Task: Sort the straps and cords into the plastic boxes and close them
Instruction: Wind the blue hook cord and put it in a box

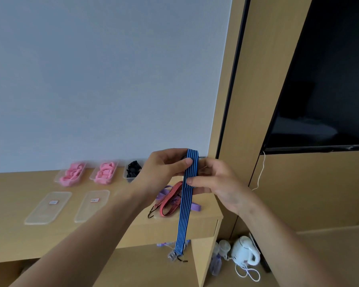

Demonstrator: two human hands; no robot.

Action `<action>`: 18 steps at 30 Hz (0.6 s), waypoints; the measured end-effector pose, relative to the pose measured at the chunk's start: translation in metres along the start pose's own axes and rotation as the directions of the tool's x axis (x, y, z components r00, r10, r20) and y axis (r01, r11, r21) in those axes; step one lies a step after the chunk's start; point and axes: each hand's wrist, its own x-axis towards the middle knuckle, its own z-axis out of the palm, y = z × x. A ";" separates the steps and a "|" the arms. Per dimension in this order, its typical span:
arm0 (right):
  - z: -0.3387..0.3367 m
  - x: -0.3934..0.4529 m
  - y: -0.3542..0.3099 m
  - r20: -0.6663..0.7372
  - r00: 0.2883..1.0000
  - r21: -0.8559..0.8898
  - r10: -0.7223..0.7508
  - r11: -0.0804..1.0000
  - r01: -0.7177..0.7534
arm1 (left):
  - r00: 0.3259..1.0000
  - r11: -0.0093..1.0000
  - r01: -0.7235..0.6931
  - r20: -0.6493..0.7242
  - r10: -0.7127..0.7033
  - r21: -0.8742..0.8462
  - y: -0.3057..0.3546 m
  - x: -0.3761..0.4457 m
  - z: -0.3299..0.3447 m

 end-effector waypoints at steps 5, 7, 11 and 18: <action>0.006 -0.001 -0.005 -0.093 0.988 -0.017 -0.124 0.992 0.123 | 0.986 0.979 0.143 0.104 -0.128 -0.146 -0.001 -0.003 0.005; 0.005 -0.001 -0.008 -0.141 0.969 -0.079 -0.201 0.978 0.191 | 0.970 0.961 0.237 0.092 -0.225 -0.141 -0.002 -0.005 0.007; 0.004 -0.002 -0.007 -0.174 0.941 -0.223 -0.289 0.943 0.248 | 0.942 0.930 0.335 0.061 -0.329 -0.153 -0.006 -0.003 0.006; 0.007 -0.003 0.001 -0.188 0.881 -0.379 -0.435 0.859 0.344 | 0.875 0.842 0.483 0.179 -0.451 -0.239 -0.004 0.000 -0.001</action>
